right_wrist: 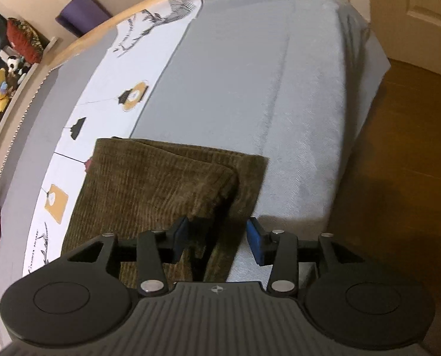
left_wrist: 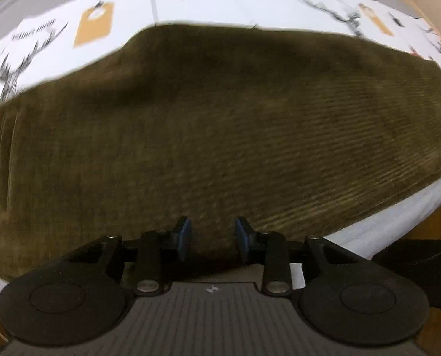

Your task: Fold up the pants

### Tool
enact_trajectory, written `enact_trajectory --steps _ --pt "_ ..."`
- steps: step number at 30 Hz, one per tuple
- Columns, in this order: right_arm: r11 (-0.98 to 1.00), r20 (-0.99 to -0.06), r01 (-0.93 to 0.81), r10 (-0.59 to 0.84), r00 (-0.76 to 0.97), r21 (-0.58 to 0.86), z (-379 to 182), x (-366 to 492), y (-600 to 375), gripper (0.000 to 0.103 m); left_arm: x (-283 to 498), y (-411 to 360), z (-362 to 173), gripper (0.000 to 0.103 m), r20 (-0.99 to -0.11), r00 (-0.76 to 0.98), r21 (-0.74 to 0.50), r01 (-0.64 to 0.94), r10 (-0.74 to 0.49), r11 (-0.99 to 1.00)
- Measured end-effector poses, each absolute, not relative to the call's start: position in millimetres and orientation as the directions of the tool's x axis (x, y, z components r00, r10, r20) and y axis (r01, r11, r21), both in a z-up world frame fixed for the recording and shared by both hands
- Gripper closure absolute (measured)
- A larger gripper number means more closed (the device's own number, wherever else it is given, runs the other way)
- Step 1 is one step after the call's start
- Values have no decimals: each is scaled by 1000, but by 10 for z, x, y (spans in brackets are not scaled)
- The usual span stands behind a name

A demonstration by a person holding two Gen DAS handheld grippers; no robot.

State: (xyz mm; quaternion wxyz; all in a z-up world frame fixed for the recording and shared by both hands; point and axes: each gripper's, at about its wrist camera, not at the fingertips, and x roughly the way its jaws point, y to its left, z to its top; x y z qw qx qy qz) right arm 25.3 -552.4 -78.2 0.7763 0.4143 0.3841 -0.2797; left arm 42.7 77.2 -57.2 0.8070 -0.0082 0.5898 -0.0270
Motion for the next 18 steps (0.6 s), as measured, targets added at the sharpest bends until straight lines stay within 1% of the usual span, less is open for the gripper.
enact_trajectory --steps 1,3,5,9,10,11,12,16,18 --pt "509 -826 751 -128 549 420 -764 268 -5512 58 440 775 -547 61 -948 312 -53 32 -61 998" --pt "513 -822 748 -135 554 420 -744 297 -5491 58 453 770 -538 58 -946 321 -42 35 -51 999" --pt "510 -819 742 -119 562 435 -753 331 -5482 57 491 765 -567 58 -948 315 -34 31 -42 999" --pt "534 -846 743 -91 526 404 -832 434 -5447 57 478 729 -606 58 -949 311 -38 48 -51 998" --pt "545 -854 742 -88 513 390 -850 454 -5431 58 476 766 -604 57 -949 312 -39 52 -53 998" --pt "561 -857 741 -102 506 370 -848 463 -5410 78 450 772 -607 57 -948 313 -38 55 -54 998" --pt "575 -848 728 -108 520 373 -824 461 -5397 93 452 773 -603 56 -948 314 -36 56 -52 998" --pt "582 -776 712 -205 596 393 -579 330 -5361 94 450 815 -589 56 -948 314 -33 47 -46 998" --pt "559 -797 738 -207 567 379 -621 322 -5392 94 440 834 -576 56 -949 312 -36 49 -50 998"
